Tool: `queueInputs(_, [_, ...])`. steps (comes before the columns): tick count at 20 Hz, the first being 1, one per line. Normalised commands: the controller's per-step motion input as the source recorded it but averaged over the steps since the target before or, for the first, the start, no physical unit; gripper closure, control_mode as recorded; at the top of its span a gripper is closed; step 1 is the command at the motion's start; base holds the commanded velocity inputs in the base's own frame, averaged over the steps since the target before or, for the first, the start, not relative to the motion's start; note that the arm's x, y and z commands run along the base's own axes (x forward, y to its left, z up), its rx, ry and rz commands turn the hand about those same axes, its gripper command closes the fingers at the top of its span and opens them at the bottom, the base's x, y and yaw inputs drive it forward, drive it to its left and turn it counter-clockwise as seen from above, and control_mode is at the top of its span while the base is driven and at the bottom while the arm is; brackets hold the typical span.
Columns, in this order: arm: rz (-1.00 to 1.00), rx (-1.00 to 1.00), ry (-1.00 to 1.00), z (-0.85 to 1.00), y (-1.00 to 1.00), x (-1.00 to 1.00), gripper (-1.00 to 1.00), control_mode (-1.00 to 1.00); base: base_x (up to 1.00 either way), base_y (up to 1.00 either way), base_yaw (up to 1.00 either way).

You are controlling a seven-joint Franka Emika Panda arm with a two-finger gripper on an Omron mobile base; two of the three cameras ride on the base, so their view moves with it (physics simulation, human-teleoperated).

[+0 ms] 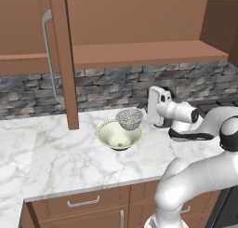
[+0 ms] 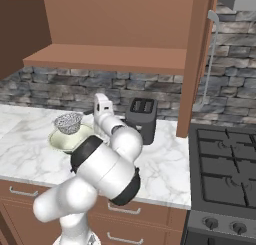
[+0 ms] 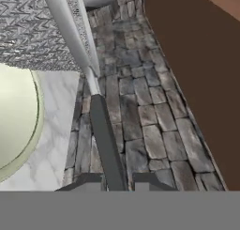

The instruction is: Open the cabinet and setup a tea strainer by placing it in the bowl upright.

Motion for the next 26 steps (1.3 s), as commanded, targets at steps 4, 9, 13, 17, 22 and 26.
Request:
queueInputs(4, [0.03, -0.11, -0.07, -0.12, 0.0, 0.0, 1.0, -1.0, 0.0, 0.0, 0.0])
queueInputs(9, [0.0, -0.07, -0.09, -0.22, 0.08, 0.11, 1.0, -1.0, 0.0, 0.0, 0.0])
queueInputs(13, [0.0, 0.0, -0.18, -0.24, 0.0, 0.19, 1.0, -1.0, 0.0, 0.0, 0.0])
queueInputs(17, [0.0, 0.0, -0.15, -0.5, 0.0, 0.23, 1.0, -1.0, 0.0, 0.0, 0.0])
queueInputs(22, [0.09, 0.0, -0.19, -0.59, -0.02, 0.34, 1.0, -1.0, 0.0, 0.0, 0.0])
queueInputs(26, [0.19, 0.0, -0.1, -0.54, -0.02, 0.23, 1.0, -1.0, 0.0, 0.0, 0.0])
